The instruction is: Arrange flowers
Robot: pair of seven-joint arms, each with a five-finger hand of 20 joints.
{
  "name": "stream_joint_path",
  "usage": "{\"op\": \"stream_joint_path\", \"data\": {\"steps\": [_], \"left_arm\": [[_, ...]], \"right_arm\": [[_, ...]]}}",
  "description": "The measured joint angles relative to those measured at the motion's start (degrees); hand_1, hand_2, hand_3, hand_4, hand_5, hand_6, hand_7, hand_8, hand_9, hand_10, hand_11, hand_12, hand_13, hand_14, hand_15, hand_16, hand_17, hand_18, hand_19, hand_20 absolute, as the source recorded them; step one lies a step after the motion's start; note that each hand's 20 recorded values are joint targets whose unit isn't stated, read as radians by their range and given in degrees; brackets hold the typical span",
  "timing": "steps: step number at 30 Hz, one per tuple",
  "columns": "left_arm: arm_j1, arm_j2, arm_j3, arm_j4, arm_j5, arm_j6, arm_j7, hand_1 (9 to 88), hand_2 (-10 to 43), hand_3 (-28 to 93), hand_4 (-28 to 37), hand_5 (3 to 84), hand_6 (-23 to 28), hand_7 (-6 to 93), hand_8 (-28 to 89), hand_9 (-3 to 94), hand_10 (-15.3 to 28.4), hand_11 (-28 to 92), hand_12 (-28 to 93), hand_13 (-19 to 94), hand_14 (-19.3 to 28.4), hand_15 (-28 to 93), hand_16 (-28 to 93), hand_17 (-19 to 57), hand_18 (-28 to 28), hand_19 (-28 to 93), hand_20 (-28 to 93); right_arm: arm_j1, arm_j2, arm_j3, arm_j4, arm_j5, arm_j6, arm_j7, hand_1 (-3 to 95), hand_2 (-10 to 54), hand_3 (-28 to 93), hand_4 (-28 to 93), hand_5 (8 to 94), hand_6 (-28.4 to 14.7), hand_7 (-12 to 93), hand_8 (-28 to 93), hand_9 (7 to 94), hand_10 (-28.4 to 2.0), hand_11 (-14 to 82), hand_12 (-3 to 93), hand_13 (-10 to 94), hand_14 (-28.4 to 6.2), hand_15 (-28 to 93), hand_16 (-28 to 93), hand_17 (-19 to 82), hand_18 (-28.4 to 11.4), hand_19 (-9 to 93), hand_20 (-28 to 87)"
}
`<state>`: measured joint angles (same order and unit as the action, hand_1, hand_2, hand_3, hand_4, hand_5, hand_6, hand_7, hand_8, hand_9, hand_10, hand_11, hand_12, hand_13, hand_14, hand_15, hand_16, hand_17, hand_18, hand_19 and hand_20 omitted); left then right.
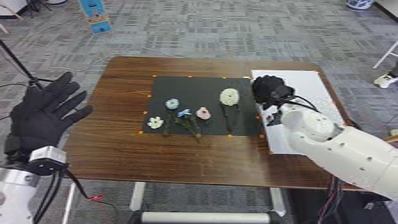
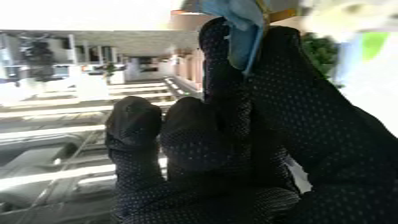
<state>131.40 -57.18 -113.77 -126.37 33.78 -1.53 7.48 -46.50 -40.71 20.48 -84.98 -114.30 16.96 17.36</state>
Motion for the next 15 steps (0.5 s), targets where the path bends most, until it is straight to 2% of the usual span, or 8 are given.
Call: {"op": "stream_joint_path", "data": {"steps": [15], "left_arm": [[-0.12, 0.0, -0.04, -0.01, 0.0, 0.0, 0.01, 21.1, -3.6, 63, -28.3, 26.0, 2.4, 14.4, -8, 21.2, 10.6, 11, 16, 17, 14.1, 10, 5, -10.4, 25.1, 41, 2]], "right_arm": [[-4.17, -0.38, 0.21, -2.15, -3.82, -2.89, -0.87, 51.8, -9.5, 82, -28, 68.3, 4.0, 51, 1, 83.3, -3.7, 21.3, 49.3, 72, -4.0, 83, 36, 39, -19.3, 90, 53]]}}
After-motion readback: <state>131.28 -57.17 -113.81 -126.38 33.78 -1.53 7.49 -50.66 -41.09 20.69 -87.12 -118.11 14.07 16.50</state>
